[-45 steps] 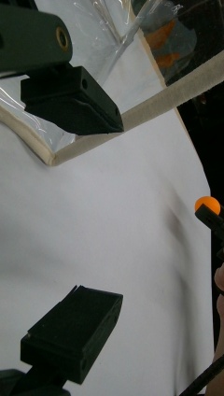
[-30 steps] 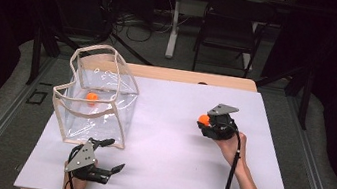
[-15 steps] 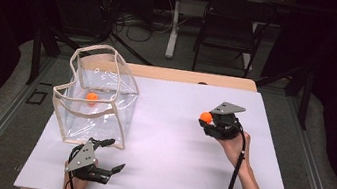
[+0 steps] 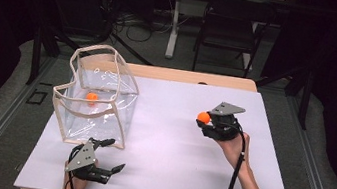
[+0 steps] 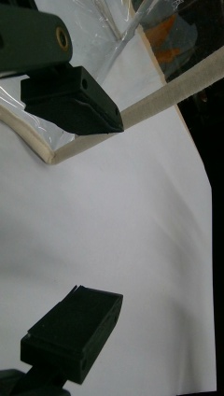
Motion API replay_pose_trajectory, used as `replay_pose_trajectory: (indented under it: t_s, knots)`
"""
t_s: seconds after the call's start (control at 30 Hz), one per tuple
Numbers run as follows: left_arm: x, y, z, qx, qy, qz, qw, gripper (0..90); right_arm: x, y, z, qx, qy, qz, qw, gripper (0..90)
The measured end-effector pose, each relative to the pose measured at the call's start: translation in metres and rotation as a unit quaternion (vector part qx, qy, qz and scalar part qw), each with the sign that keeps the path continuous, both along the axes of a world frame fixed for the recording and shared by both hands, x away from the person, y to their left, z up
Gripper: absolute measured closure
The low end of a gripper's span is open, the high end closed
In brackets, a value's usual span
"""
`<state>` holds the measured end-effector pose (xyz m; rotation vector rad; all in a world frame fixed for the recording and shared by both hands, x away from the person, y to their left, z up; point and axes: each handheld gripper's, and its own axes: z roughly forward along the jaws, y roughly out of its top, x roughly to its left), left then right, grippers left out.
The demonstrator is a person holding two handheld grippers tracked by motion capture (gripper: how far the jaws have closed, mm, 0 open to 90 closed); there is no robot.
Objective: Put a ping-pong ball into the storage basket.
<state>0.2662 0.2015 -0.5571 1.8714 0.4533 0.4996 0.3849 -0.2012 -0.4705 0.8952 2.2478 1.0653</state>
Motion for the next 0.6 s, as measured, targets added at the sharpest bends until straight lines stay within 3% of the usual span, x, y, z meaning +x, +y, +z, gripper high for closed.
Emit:
replay_pose_trajectory:
  t_s: [0.6]
  knots:
    - [0.0, 0.0, 0.0, 0.002, -0.001, 0.0, 1.0, 15.7, -0.003, 0.011, -0.005, 0.002, 0.015, 0.024, 0.9996, 50.8]
